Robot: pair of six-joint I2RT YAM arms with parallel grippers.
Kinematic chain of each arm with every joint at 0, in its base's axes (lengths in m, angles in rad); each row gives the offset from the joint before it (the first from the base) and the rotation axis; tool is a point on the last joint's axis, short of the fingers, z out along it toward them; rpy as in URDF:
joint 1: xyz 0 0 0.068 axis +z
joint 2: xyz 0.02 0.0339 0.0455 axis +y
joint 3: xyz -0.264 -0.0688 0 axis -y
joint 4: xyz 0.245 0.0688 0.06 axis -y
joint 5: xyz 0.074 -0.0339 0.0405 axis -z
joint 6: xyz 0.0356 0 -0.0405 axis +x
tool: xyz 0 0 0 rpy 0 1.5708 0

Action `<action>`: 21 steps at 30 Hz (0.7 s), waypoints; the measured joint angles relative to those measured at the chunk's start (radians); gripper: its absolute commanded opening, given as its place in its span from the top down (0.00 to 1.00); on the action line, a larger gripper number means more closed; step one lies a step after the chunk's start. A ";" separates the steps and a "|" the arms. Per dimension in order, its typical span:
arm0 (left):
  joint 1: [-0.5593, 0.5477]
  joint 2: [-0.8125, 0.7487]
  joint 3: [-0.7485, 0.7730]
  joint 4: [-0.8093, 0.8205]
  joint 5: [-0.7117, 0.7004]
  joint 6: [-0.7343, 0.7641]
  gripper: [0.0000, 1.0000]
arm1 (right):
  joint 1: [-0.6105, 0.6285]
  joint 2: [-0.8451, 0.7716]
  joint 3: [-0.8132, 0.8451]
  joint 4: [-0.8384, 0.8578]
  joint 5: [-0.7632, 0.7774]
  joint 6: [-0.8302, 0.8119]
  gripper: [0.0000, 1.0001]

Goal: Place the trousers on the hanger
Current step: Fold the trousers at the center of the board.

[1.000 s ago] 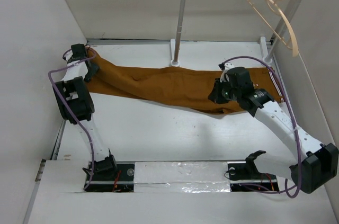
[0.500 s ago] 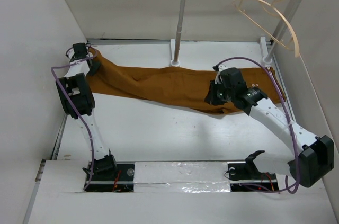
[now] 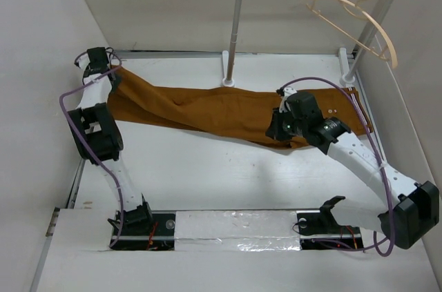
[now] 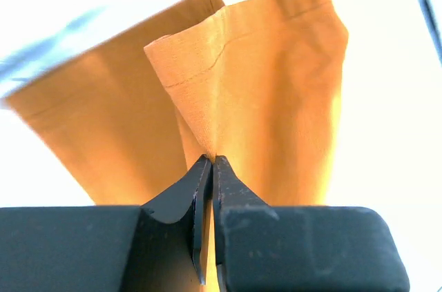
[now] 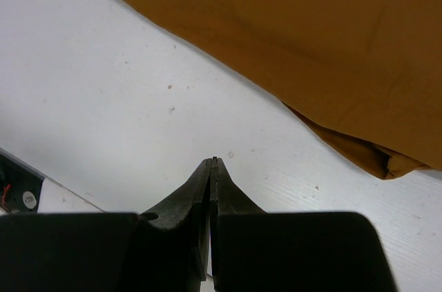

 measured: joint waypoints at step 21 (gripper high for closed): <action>0.036 -0.275 -0.276 -0.171 -0.181 0.076 0.41 | -0.160 -0.105 -0.031 -0.026 -0.121 -0.138 0.93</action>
